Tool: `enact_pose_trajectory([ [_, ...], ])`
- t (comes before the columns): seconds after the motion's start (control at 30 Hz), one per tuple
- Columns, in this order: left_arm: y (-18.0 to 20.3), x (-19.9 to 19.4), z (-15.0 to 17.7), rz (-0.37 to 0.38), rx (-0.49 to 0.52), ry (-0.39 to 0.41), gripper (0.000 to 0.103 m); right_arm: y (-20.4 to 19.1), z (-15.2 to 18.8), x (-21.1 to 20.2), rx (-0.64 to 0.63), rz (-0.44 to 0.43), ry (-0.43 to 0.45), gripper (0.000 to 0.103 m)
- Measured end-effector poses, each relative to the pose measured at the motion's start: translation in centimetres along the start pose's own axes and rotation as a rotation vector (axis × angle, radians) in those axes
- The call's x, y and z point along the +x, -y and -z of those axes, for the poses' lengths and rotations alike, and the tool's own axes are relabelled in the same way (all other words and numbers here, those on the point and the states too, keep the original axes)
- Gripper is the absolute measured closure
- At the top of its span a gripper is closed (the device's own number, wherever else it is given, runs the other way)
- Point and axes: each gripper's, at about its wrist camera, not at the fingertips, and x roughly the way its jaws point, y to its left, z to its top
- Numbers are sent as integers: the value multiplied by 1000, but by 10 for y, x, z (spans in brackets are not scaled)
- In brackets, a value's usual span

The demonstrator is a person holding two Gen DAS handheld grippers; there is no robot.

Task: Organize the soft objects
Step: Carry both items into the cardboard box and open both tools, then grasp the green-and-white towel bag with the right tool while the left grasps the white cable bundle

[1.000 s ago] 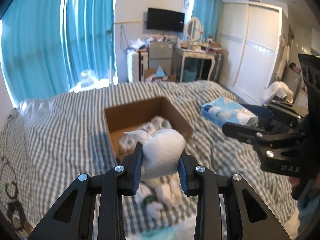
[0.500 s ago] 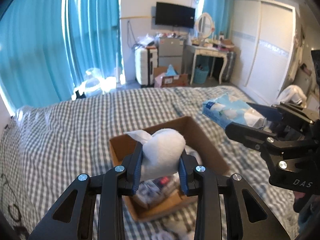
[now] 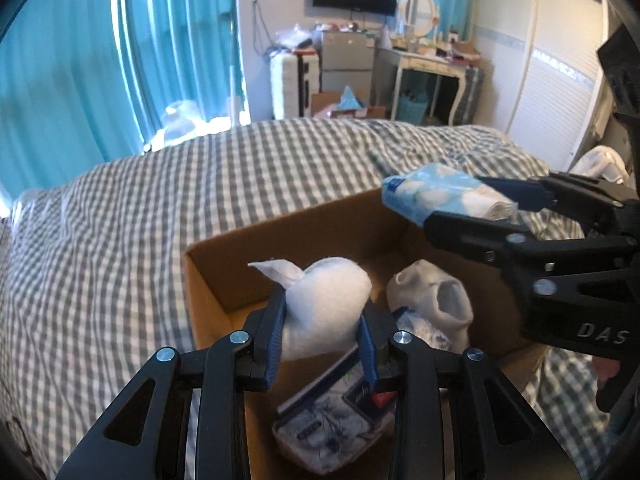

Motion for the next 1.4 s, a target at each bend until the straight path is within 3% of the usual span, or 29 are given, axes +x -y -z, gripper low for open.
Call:
enact_pose_trajectory([
  [0.07, 3, -1, 0, -3, 8, 6, 66, 0, 0, 1, 13, -8, 10, 44],
  [0.1, 4, -1, -2, -9, 8, 3, 58, 1, 0, -1, 22, -14, 23, 43],
  [0.13, 5, -1, -2, -18, 10, 3, 49, 5, 0, -3, 27, -13, 32, 36],
  [0.2, 9, -3, -2, -35, 15, 10, 40, 8, -2, -10, 40, 6, 56, 20],
  [0.23, 9, -6, -1, -42, 18, 19, 35, 8, -2, -16, 46, 12, 72, 17],
  [0.3, 12, -13, 0, -77, 19, 36, 30, 10, -4, -27, 58, 20, 87, 15],
  [0.47, 20, -42, 3, -103, 30, 50, 30, 9, -5, -74, 65, 68, 117, 9],
  [0.6, 30, -97, 9, -142, 42, 131, 28, 5, -4, -129, 54, 111, 155, 4],
  [0.63, 31, -115, 11, -153, 40, 155, 20, 3, -2, -145, 51, 114, 163, 2],
  [0.83, 40, -221, 30, -184, 39, 334, 1, -23, 11, -227, 0, 186, 196, 0],
  [0.93, 48, -267, 40, -225, 38, 396, 0, -40, 25, -260, -26, 198, 191, 0],
  [1.0, 51, -288, 48, -249, 36, 396, 0, -54, 36, -282, -41, 183, 182, 0],
  [1.13, 54, -326, 70, -225, 24, 399, 0, -80, 55, -312, -87, 165, 160, 0],
  [1.4, 48, -331, 117, -205, -29, 302, 0, -128, 106, -333, -140, 114, 124, 0],
])
